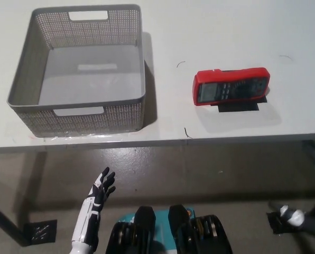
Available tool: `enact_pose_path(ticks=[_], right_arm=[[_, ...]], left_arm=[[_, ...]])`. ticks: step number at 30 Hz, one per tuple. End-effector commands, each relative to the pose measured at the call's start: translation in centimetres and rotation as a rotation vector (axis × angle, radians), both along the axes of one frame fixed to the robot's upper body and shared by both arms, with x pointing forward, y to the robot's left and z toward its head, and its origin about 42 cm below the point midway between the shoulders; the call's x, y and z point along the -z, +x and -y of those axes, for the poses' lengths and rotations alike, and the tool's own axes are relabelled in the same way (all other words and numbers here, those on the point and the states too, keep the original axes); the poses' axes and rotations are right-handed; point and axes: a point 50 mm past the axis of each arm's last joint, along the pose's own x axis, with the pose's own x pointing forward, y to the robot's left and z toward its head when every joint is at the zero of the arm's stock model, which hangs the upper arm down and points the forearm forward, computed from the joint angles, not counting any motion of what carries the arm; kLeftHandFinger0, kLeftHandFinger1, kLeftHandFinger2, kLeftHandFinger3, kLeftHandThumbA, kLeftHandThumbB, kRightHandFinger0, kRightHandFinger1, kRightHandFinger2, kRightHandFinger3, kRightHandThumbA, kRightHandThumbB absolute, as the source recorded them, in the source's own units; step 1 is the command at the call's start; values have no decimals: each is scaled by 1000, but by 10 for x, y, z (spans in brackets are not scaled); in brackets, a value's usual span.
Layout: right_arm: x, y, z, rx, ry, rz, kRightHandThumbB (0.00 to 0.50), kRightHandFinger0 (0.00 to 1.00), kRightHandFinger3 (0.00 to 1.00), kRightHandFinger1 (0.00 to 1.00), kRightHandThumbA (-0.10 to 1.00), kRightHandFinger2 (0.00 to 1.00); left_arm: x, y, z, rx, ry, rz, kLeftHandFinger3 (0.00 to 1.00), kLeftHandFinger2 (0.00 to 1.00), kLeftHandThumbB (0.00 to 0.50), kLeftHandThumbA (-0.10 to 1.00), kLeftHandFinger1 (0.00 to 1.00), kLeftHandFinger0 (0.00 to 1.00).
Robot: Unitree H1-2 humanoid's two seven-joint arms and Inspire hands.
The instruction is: Use the right hand to pick up a multimeter on the right side and put it into a container on the left side
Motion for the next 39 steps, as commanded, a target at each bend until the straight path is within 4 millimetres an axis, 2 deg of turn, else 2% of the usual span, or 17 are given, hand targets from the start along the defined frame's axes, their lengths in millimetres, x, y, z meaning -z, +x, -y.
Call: enact_pose_path(ticks=[1, 5, 7, 9, 10, 13, 15, 16, 21, 27, 31, 34, 36, 39], right_arm=[[-110, 25, 15, 69, -406, 108, 427, 1000, 1000, 1000, 1000, 1000], [-167, 61, 12, 41, -555, 85, 372, 1000, 1000, 1000, 1000, 1000], [-186, 78, 8, 26, -609, 58, 353, 1000, 1000, 1000, 1000, 1000], [-202, 95, 5, 7, -643, 28, 351, 1000, 1000, 1000, 1000, 1000], [-216, 112, 0, -11, -679, -7, 371, 1000, 1000, 1000, 1000, 1000], [-238, 150, -15, -50, -752, -79, 379, 1000, 1000, 1000, 1000, 1000], [-245, 173, -26, -63, -784, -120, 377, 1000, 1000, 1000, 1000, 1000], [-245, 176, -28, -65, -789, -127, 376, 1000, 1000, 1000, 1000, 1000], [-255, 221, -55, -75, -822, -265, 366, 1000, 1000, 1000, 1000, 1000], [-258, 264, -75, -53, -849, -406, 393, 1000, 1000, 1000, 1000, 1000], [-260, 287, -86, -81, -860, -497, 380, 1000, 1000, 1000, 1000, 1000], [-257, 302, -94, -92, -860, -548, 414, 1000, 1000, 1000, 1000, 1000], [-254, 312, -100, -83, -859, -599, 419, 1000, 1000, 1000, 1000, 1000], [-248, 319, -108, -58, -899, -619, 433, 1000, 1000, 1000, 1000, 1000]], left_arm=[[-13, 4, 4, 44, 18, 114, 1000, 1000, 441, 1000, 1000, 1000], [-12, 4, 3, 49, 21, 113, 1000, 1000, 432, 1000, 1000, 1000], [-12, 4, 3, 52, 23, 110, 1000, 1000, 432, 1000, 1000, 1000], [-12, 4, 3, 52, 25, 104, 1000, 1000, 435, 1000, 1000, 1000], [-11, 3, 3, 50, 21, 100, 1000, 1000, 443, 1000, 1000, 1000], [-9, 3, 4, 53, 14, 95, 1000, 1000, 452, 1000, 1000, 1000], [-9, 1, 5, 54, 15, 97, 1000, 1000, 438, 1000, 1000, 1000], [-9, 1, 5, 53, 16, 97, 1000, 1000, 436, 1000, 1000, 1000], [-6, -3, 5, 56, 15, 92, 1000, 1000, 424, 1000, 1000, 1000], [-6, -3, 5, 57, 17, 89, 1000, 1000, 446, 1000, 1000, 1000], [-6, -1, 4, 57, 18, 94, 1000, 1000, 447, 1000, 1000, 1000], [-6, -1, 3, 57, 18, 94, 1000, 1000, 449, 1000, 1000, 1000], [-6, 0, 4, 58, 19, 97, 1000, 1000, 449, 1000, 1000, 1000], [-7, 0, 5, 64, 22, 101, 1000, 1000, 433, 1000, 1000, 1000]])
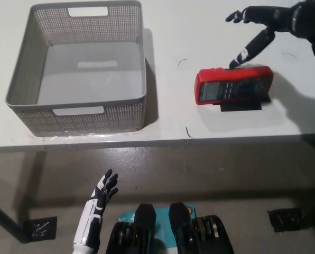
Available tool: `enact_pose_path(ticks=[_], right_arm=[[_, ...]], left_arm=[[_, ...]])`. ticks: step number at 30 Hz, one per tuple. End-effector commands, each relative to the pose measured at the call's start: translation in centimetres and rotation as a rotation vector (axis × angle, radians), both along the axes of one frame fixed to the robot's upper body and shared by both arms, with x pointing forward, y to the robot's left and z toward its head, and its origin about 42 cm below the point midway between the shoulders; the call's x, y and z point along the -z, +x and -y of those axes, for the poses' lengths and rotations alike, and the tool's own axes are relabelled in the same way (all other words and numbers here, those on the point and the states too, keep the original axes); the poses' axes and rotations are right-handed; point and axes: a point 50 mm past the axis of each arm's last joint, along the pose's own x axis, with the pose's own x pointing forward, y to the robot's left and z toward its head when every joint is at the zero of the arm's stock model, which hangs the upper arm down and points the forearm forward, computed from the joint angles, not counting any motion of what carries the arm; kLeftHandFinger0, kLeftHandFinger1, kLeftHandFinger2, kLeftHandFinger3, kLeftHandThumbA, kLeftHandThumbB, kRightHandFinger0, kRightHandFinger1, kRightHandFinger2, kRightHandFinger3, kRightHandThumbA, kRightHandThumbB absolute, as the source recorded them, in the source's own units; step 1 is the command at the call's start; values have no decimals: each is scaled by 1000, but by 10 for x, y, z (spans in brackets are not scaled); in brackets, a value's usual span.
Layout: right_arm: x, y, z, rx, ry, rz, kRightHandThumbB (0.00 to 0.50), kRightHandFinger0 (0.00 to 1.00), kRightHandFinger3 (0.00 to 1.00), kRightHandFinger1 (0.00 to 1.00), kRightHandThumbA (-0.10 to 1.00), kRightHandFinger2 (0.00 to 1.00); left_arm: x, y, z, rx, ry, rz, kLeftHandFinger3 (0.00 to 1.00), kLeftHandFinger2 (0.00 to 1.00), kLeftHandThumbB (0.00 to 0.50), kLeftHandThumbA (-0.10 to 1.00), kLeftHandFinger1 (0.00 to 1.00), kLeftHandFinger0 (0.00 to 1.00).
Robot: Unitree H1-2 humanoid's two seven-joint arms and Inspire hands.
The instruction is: Use the right hand to pick up a multimeter on the right side and put it into a container on the left side
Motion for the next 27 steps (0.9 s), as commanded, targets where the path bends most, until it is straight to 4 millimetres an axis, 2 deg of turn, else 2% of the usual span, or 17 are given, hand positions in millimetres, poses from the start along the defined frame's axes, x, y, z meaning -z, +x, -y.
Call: enact_pose_path(ticks=[1, 8, 11, 13, 15, 16, 17, 18, 19, 21, 23, 25, 27], right_arm=[[-37, 7, -15, 13, -48, 12, 433, 1000, 1000, 1000, 1000, 1000], [-24, 17, -21, 6, 52, -92, 366, 1000, 1000, 1000, 1000, 1000], [-19, 21, -19, 5, 39, -118, 409, 1000, 1000, 1000, 1000, 1000], [-13, 23, -18, -12, 31, -156, 391, 1000, 1000, 1000, 1000, 1000], [-10, 25, -18, -5, 6, -169, 417, 1000, 1000, 1000, 1000, 1000], [-3, 26, -16, -11, 4, -188, 396, 1000, 1000, 1000, 1000, 1000], [0, 27, -16, 4, 1, -191, 412, 1000, 1000, 1000, 1000, 1000], [6, 28, -15, 39, -1, -185, 453, 1000, 1000, 1000, 1000, 1000], [16, 28, -14, 58, -10, -188, 468, 1000, 1000, 1000, 1000, 1000], [24, 29, -10, 56, -64, -183, 498, 1000, 1000, 1000, 1000, 1000], [25, 31, -9, 70, -101, -167, 500, 1000, 1000, 1000, 1000, 1000], [33, 31, -8, 97, -91, -169, 500, 1000, 1000, 1000, 1000, 1000], [44, 31, -5, 79, -105, -180, 500, 1000, 1000, 1000, 1000, 1000]], left_arm=[[-8, 2, 2, 42, 17, 77, 1000, 1000, 434, 1000, 1000, 1000], [-9, 3, 1, 44, 19, 76, 1000, 1000, 448, 1000, 1000, 1000], [-9, 2, 1, 45, 26, 80, 1000, 1000, 431, 1000, 1000, 1000], [-9, 2, -1, 49, 28, 75, 1000, 1000, 435, 1000, 1000, 1000], [-9, 2, -1, 48, 28, 74, 1000, 1000, 440, 1000, 1000, 1000], [-8, 1, -2, 48, 29, 68, 1000, 1000, 447, 1000, 1000, 1000], [-8, 1, -2, 50, 33, 71, 1000, 1000, 450, 1000, 1000, 1000], [-7, 0, -2, 49, 31, 66, 1000, 1000, 454, 1000, 1000, 1000], [-5, -5, -1, 49, 28, 55, 1000, 1000, 457, 1000, 1000, 1000], [-4, -6, 3, 53, 24, 52, 1000, 1000, 463, 1000, 1000, 1000], [-8, 0, 3, 55, 33, 65, 1000, 1000, 453, 1000, 1000, 1000], [-7, 0, 2, 54, 34, 75, 1000, 1000, 434, 1000, 1000, 1000], [-6, -2, 2, 62, 34, 69, 1000, 1000, 436, 1000, 1000, 1000]])
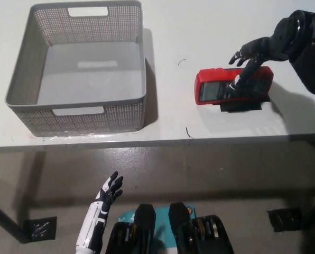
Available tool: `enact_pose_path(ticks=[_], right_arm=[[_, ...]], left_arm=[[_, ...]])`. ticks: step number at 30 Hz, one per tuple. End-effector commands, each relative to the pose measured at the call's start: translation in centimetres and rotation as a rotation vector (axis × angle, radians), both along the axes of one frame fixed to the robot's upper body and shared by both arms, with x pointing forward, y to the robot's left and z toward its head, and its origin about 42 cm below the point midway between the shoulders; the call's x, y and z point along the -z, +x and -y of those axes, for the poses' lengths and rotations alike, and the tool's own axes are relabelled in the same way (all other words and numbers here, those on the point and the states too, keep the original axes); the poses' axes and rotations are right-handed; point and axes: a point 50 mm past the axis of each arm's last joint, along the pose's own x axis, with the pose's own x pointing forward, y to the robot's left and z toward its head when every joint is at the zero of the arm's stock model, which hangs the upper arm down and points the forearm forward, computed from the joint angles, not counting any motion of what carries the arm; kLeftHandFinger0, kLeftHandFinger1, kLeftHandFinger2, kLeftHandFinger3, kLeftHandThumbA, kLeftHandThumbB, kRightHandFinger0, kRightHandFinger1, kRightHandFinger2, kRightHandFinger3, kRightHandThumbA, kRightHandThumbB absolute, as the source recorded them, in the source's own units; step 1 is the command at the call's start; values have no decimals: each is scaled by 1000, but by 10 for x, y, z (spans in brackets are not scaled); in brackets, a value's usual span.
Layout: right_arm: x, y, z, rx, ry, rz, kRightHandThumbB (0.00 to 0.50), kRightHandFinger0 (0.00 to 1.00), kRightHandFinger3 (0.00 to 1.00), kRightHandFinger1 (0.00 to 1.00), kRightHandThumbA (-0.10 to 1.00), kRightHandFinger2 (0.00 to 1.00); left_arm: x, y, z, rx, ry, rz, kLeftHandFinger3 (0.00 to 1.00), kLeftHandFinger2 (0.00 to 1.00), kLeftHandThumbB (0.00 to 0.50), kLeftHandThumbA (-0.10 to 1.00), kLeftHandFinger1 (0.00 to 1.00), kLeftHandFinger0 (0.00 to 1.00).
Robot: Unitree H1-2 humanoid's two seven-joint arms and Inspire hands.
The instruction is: Use the right hand to pick up a multimeter on the right side and put it into a container on the left side
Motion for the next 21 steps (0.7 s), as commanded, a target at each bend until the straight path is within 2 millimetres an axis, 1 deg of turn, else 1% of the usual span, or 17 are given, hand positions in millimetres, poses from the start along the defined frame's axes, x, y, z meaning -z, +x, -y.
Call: enact_pose_path(ticks=[1, 2, 4, 6, 7, 9, 10, 11, 12, 13, 15, 16, 17, 18, 19, 20, 21], right_arm=[[-16, 5, -4, -65, -57, 85, 495, 1000, 1000, 1000, 1000, 1000], [-13, 5, -3, -68, -64, 84, 492, 1000, 1000, 1000, 1000, 1000], [1, 5, -3, -57, -87, 60, 478, 1000, 1000, 1000, 1000, 1000], [16, 4, -6, -49, -105, 28, 479, 1000, 1000, 1000, 1000, 1000], [16, 4, -7, -52, -100, 31, 458, 1000, 1000, 1000, 1000, 1000], [22, 4, -10, -67, -90, 36, 447, 1000, 1000, 1000, 1000, 1000], [28, 3, -13, -71, -95, 35, 453, 1000, 1000, 1000, 1000, 1000], [34, 3, -15, -67, -107, 38, 489, 1000, 1000, 1000, 1000, 1000], [38, 2, -15, -60, -106, 39, 498, 1000, 1000, 1000, 1000, 1000], [52, 0, -17, -29, -91, 52, 500, 1000, 1000, 1000, 1000, 1000], [66, -2, -18, -7, -112, 71, 500, 1000, 1000, 1000, 869, 1000], [78, -4, -20, -8, -157, 81, 500, 1000, 1000, 1000, 833, 1000], [81, -5, -20, -9, -169, 86, 500, 1000, 1000, 1000, 825, 1000], [91, -7, -22, -1, -168, 115, 489, 1000, 1000, 1000, 627, 1000], [104, -10, -21, 17, -130, 194, 443, 1000, 1000, 1000, 393, 1000], [107, -10, -21, 22, -121, 211, 456, 1000, 1000, 1000, 353, 1000], [113, -11, -19, 25, -111, 266, 415, 857, 1000, 977, 239, 1000]], left_arm=[[-7, 3, -1, 24, 6, 56, 1000, 1000, 447, 1000, 1000, 1000], [-7, 4, -1, 26, 6, 56, 1000, 1000, 451, 1000, 1000, 1000], [-6, 3, 1, 30, 3, 51, 1000, 1000, 447, 1000, 1000, 1000], [-6, 0, 1, 32, 4, 47, 1000, 1000, 457, 1000, 1000, 1000], [-7, 4, 1, 33, 5, 52, 1000, 1000, 461, 1000, 1000, 1000], [-8, 7, 1, 37, 6, 60, 1000, 1000, 452, 1000, 1000, 1000], [-8, 6, 1, 37, 4, 60, 1000, 1000, 454, 1000, 1000, 1000], [-7, 5, 1, 36, 5, 58, 1000, 1000, 456, 1000, 1000, 1000], [-7, 4, 1, 37, 5, 57, 1000, 1000, 457, 1000, 1000, 1000], [-6, 4, 1, 39, 5, 55, 1000, 1000, 466, 1000, 1000, 1000], [-7, 4, 2, 40, 3, 56, 1000, 1000, 465, 1000, 1000, 1000], [-7, 4, 2, 40, 6, 57, 1000, 1000, 461, 1000, 1000, 1000], [-7, 5, 2, 40, 7, 58, 1000, 1000, 459, 1000, 1000, 1000], [-7, 5, 2, 45, 4, 57, 1000, 1000, 468, 1000, 1000, 1000], [-7, 4, 2, 50, 5, 57, 1000, 1000, 468, 1000, 1000, 1000], [-7, 4, 2, 51, 5, 57, 1000, 1000, 469, 1000, 1000, 1000], [-8, 4, 2, 54, 10, 60, 1000, 1000, 469, 1000, 1000, 1000]])
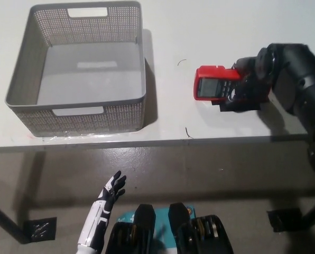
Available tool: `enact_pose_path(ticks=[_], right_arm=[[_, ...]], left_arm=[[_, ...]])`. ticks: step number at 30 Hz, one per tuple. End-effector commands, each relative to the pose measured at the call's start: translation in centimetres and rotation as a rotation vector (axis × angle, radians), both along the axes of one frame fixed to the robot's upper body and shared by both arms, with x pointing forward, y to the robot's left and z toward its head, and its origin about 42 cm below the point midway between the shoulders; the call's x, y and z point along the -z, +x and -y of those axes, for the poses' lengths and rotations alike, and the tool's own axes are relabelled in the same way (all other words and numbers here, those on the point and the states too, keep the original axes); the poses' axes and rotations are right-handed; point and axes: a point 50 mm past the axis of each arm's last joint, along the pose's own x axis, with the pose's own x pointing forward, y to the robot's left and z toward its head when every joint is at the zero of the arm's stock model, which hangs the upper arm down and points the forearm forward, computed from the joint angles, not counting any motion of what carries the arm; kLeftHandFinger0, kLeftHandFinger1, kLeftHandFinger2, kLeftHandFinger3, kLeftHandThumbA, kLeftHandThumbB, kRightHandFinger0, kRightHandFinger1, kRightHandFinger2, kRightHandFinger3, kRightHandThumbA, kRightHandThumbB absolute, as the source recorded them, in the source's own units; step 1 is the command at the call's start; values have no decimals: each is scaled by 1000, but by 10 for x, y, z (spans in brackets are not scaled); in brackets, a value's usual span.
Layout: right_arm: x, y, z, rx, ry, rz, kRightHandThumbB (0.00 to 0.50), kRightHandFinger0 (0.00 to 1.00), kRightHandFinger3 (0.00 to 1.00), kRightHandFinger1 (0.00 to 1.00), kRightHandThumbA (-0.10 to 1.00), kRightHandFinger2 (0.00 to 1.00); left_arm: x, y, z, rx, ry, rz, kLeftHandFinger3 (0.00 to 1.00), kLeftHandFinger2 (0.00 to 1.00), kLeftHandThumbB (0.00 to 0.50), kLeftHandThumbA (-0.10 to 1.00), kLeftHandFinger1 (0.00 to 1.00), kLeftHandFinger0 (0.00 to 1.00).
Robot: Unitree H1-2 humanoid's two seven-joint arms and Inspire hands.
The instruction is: Use the right hand to pick up a multimeter on the right side and put it into a container on the left side
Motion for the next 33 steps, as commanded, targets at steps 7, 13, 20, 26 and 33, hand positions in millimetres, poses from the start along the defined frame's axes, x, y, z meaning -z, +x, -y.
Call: enact_pose_path(ticks=[7, 13, 20, 26, 33], right_arm=[[73, -19, 6, 76, 240, 280, 137, 0, 740, 438, -100, 850], [78, -21, 18, 236, 469, 232, 87, 0, 778, 436, -100, 769], [72, -19, 45, 630, 1175, 48, 151, 17, 1000, 477, -100, 845], [79, -25, 61, 889, 1891, -171, 130, 0, 768, 3, -100, 486], [90, -30, 56, 1005, 2256, -242, 141, 0, 1000, 63, -100, 588]], left_arm=[[-10, 6, -1, 28, -2, 59, 1000, 1000, 492, 1000, 1000, 1000], [-8, 5, -3, 32, 10, 59, 1000, 1000, 493, 1000, 1000, 1000], [-5, 3, -2, 28, 20, 50, 1000, 1000, 500, 1000, 1000, 1000], [-5, 4, -3, 27, 37, 44, 1000, 1000, 478, 1000, 1000, 1000], [-3, 0, -4, 16, 36, 31, 1000, 1000, 452, 1000, 1000, 1000]])
